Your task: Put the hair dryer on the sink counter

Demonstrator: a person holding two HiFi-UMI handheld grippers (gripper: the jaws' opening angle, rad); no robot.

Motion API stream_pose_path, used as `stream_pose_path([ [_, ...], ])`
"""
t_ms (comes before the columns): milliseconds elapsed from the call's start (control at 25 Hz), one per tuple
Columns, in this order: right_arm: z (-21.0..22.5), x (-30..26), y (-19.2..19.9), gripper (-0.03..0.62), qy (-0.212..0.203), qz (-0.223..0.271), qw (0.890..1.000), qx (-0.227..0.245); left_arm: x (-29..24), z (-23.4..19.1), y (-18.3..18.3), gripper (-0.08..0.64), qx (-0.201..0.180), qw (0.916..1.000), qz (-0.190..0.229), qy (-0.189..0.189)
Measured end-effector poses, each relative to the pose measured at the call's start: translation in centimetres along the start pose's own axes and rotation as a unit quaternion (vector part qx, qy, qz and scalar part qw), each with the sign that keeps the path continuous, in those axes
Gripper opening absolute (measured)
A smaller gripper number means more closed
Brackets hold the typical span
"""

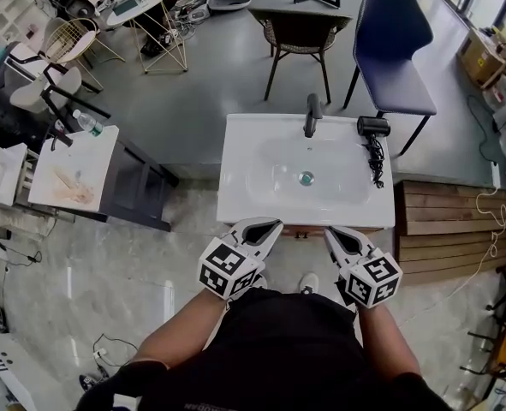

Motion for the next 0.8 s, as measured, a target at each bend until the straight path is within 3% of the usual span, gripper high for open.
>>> stream_pose_path([
  [800,-0.31,0.98,-0.09,0.003,0.005,0.005,1.0,0.004,0.4,0.82,-0.09,0.0,-0.004,1.0,0.004,0.005],
])
Point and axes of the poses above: the fingertips, and each gripper's own axes: x backward along the fingers, z to its right, y out of its underside, the point moved 9 cm from there along x, backward along the fingers, and after that the axes turned 14 degrees about -x, right-handed, at the moved point
